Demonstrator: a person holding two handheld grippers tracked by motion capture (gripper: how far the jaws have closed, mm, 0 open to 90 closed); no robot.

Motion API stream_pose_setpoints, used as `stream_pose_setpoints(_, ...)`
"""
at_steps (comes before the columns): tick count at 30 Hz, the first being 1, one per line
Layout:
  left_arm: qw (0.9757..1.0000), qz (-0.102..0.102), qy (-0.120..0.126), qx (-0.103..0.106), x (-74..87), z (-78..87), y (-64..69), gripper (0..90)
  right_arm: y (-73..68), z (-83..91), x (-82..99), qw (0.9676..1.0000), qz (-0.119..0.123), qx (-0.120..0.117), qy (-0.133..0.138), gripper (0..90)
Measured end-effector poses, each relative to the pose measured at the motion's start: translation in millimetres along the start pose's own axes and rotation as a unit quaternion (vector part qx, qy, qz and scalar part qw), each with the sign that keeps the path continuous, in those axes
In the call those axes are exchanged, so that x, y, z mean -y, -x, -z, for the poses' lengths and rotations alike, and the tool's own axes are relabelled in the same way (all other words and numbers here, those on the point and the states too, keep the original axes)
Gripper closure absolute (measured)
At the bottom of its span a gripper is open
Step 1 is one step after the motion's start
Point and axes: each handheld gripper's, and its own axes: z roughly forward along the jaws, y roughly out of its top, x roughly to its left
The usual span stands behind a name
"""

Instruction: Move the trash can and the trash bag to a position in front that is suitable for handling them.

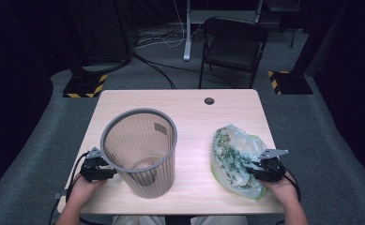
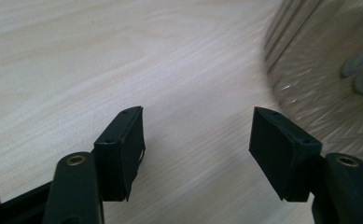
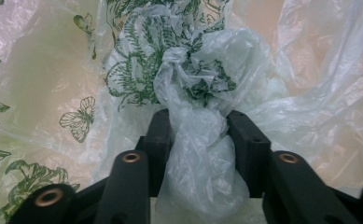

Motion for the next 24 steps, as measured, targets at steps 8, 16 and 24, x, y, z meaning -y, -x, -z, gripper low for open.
stream_pose_setpoints(8,0.9972,0.028,0.068,0.017,-19.3,39.2,-1.4,36.5,-0.4,2.8,-2.1,0.9998,-0.008,-0.01,0.015,47.4)
stream_pose_setpoints(16,0.9968,0.005,0.08,0.0,-46.1,86.8,3.5,33.4,-4.8,10.1,-6.2,0.9992,-0.008,0.006,0.039,39.0)
stream_pose_setpoints(24,0.9911,-0.015,0.131,0.02,-81.2,146.1,11.6,29.3,-9.3,18.3,-11.0,0.9968,-0.011,0.021,0.076,35.9)
